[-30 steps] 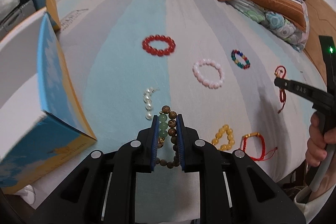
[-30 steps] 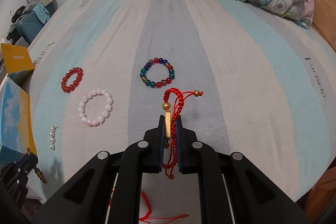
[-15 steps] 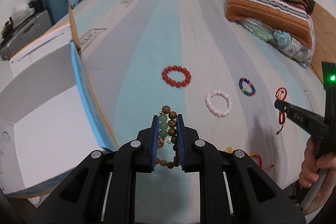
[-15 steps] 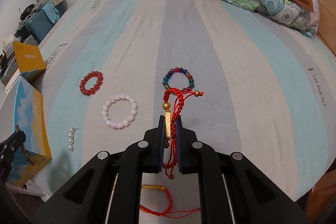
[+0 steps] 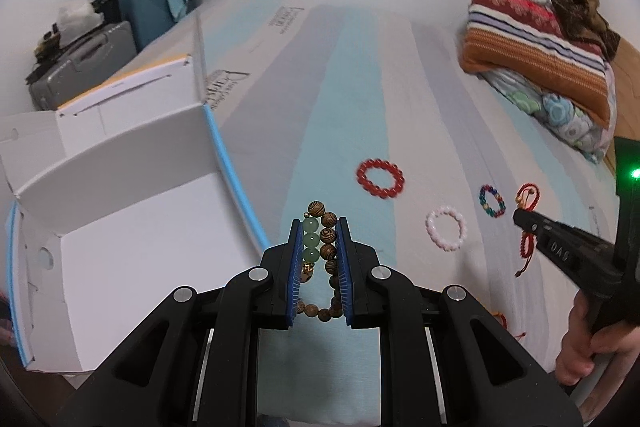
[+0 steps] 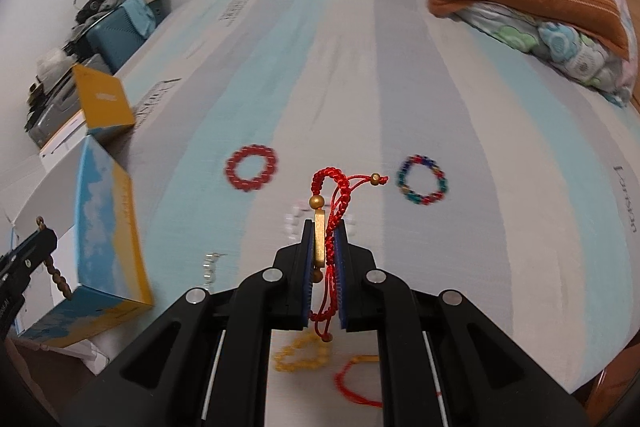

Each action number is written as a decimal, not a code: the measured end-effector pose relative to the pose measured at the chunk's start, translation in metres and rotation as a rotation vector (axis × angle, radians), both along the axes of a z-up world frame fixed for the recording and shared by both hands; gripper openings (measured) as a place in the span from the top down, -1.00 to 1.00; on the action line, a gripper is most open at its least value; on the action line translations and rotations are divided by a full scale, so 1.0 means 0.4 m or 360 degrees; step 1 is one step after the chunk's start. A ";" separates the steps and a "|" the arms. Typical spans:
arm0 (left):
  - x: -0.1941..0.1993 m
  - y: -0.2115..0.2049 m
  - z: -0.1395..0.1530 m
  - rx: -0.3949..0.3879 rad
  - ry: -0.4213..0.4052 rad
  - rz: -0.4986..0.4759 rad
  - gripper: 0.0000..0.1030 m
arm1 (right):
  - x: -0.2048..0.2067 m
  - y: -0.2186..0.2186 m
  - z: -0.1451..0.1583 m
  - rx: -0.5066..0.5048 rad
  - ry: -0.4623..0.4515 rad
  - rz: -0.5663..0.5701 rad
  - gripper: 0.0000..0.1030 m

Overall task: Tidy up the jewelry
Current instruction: 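Carry both held bracelets over the open white box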

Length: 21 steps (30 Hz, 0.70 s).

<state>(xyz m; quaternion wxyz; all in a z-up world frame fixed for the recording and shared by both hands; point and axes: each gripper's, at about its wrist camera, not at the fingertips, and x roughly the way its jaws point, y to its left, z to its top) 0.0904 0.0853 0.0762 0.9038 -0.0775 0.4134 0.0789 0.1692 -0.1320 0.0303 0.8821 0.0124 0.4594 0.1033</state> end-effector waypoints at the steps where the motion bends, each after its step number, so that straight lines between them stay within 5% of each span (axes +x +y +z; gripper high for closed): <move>1: -0.005 0.012 0.008 0.0000 -0.0008 0.0015 0.70 | 0.000 0.015 0.004 0.0002 -0.0004 0.0016 0.83; 21: -0.139 0.289 0.036 -0.0004 -0.0012 0.0352 0.70 | -0.039 0.313 0.073 0.0003 -0.0094 0.0274 0.83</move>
